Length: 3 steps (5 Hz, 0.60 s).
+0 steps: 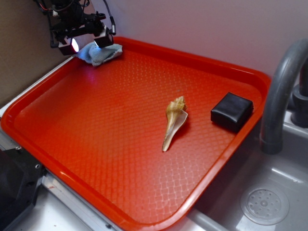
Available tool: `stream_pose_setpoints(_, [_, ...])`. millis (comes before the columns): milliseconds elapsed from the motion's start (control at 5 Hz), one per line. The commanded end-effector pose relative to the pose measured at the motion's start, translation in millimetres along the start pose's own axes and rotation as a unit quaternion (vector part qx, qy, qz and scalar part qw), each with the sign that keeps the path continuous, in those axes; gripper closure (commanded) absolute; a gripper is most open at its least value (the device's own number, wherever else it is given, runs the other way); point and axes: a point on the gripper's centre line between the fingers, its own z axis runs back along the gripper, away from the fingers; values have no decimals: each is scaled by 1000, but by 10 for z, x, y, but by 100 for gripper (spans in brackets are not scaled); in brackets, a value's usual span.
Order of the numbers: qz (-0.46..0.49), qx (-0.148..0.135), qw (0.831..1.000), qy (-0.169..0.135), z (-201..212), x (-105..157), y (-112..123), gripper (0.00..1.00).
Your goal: Grab the blue cloth.
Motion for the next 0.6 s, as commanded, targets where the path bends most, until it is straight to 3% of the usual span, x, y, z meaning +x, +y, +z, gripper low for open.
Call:
stream_pose_setpoints(0, [-84,-46,995,9,174,-274,-140,0])
stream_pose_setpoints(200, [-98,-57,994,9,206,-301,-223,0])
stream_pose_setpoints(400, [-101,-47,994,11,104,-264,-231,0])
